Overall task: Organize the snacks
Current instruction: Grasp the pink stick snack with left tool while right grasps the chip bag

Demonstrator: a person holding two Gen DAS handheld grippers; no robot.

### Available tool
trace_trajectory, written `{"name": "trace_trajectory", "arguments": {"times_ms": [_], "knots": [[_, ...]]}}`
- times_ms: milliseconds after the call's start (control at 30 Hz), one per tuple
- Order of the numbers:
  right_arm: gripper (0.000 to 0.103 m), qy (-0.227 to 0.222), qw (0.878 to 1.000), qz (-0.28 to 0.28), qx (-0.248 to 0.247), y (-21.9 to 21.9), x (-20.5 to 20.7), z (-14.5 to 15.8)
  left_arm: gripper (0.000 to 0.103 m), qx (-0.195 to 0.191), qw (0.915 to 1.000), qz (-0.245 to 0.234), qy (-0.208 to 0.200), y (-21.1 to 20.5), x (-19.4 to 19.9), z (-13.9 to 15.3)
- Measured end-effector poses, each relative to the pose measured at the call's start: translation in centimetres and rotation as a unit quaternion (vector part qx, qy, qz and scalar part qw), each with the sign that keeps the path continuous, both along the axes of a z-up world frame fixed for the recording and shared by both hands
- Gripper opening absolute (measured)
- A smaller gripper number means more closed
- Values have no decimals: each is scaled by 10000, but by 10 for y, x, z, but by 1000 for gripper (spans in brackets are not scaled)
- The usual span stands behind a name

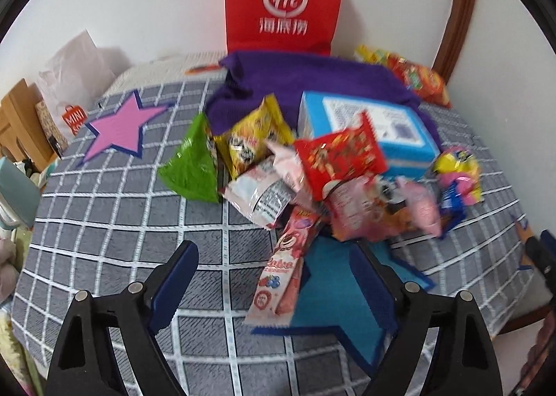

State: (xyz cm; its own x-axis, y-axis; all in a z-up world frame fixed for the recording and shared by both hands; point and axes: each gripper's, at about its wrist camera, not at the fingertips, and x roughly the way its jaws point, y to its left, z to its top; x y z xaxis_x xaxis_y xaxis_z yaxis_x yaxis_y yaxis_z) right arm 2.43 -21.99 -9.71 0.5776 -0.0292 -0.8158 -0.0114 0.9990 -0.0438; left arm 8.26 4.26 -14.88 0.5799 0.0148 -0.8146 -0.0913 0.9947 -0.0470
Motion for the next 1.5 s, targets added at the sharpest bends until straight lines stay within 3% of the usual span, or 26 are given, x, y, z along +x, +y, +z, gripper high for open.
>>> {"name": "trace_trajectory", "arguments": {"times_ms": [267,333,567,800,867,933,1033,1167,1300,1500], "knots": [[97,74,9996,-258,-9,-33,43,-22,64,-36,9989,-135,456,-1,26,-42],[97,81,9996,-282,-16,-37,55,-25,62,161,9989,-208,376,-5,26,-47],[94,364,9993,-80,45,-33,107,-47,30,218,9982,-388,391,-6,25,-44],[92,625,9980,-6,23,-23,145,-67,24,178,9981,-451,387,2,24,-42],[81,773,9969,39,-148,-19,148,-76,24,105,9982,-437,395,6,23,-42],[79,914,9954,23,-278,-16,150,-84,24,-85,9983,-388,437,11,24,-42],[68,943,9955,27,-108,-15,148,-86,24,-250,9980,-376,442,15,24,-39],[54,881,9956,74,-306,-9,143,-80,23,-302,9978,-452,387,18,20,-35],[52,902,9952,51,-373,-8,135,-72,23,-431,9975,-500,257,24,12,-26],[52,904,9958,-116,-92,-12,123,-56,23,-664,9965,-497,28,34,0,-7]]}}
